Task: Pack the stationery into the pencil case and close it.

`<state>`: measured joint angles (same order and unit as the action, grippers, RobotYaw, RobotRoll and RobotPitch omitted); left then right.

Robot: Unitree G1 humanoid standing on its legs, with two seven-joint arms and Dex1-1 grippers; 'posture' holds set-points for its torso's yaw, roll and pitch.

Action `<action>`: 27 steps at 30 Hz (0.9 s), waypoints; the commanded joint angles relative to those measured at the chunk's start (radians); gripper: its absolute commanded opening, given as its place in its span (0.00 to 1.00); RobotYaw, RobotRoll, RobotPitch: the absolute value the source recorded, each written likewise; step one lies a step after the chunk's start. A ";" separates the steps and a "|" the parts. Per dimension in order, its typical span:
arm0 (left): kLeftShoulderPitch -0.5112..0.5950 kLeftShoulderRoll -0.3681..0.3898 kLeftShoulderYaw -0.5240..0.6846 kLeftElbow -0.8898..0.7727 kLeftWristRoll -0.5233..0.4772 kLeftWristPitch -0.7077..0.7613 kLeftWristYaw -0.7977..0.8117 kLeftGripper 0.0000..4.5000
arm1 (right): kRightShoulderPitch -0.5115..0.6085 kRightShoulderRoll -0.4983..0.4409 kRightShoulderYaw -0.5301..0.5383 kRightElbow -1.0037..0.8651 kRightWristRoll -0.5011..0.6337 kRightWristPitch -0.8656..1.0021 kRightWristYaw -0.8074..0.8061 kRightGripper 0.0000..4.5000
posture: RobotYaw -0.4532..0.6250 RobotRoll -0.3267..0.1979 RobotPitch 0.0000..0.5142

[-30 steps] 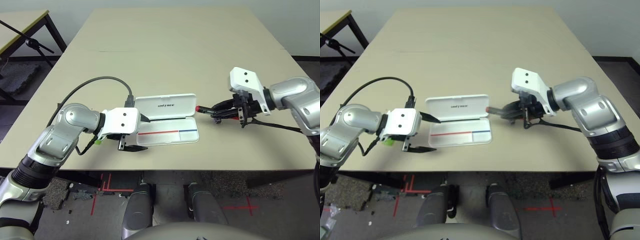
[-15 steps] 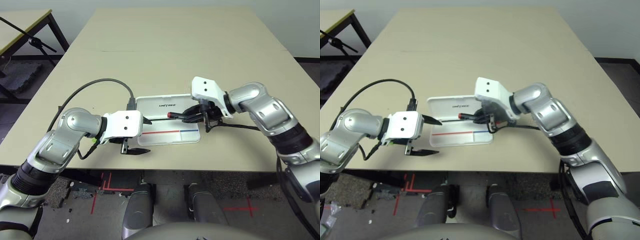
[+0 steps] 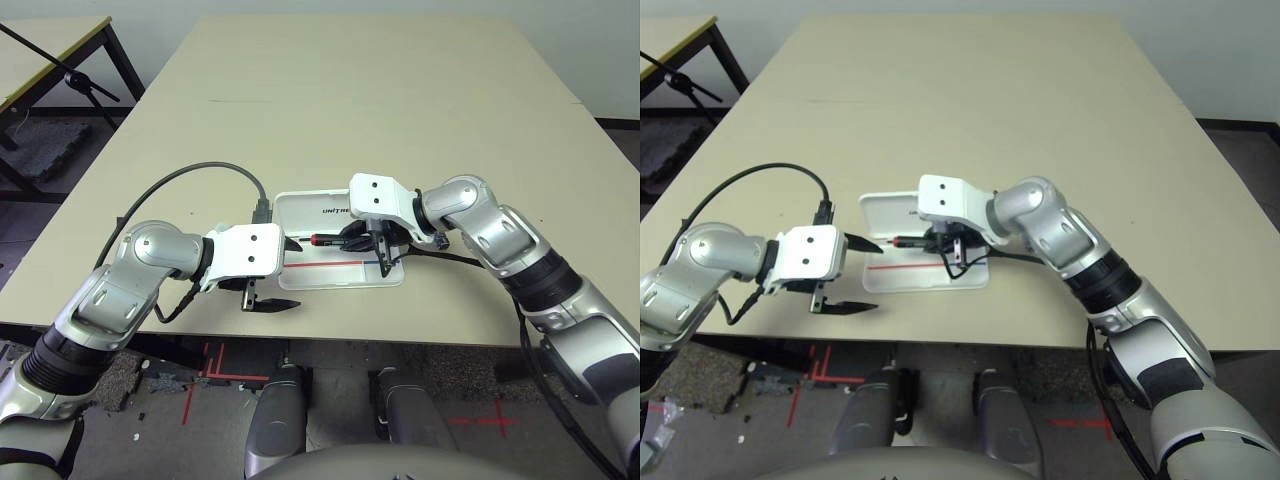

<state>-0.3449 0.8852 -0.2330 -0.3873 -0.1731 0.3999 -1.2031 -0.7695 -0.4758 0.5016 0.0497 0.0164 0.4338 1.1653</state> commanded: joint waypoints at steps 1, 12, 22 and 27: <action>0.006 0.007 -0.002 -0.015 -0.001 0.001 0.003 1.00 | -0.001 0.014 0.023 0.016 -0.019 -0.028 0.006 0.12 | 0.55 0.62 0.21; 0.013 0.009 -0.001 -0.022 -0.003 0.007 0.006 1.00 | 0.019 0.029 -0.023 0.015 -0.007 -0.022 -0.013 0.59 | 0.55 0.62 0.21; 0.027 0.021 0.013 -0.032 -0.005 0.028 0.015 1.00 | 0.048 -0.126 -0.228 -0.098 0.247 0.119 0.155 1.00 | 0.56 0.62 0.21; 0.060 0.039 0.046 -0.055 -0.016 0.057 0.031 1.00 | 0.120 -0.320 -0.360 -0.165 0.405 0.233 0.273 1.00 | 0.57 0.62 0.21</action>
<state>-0.2974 0.9157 -0.1994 -0.4183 -0.1775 0.4451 -1.1814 -0.6676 -0.7818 0.1670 -0.0783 0.3715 0.6360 1.4025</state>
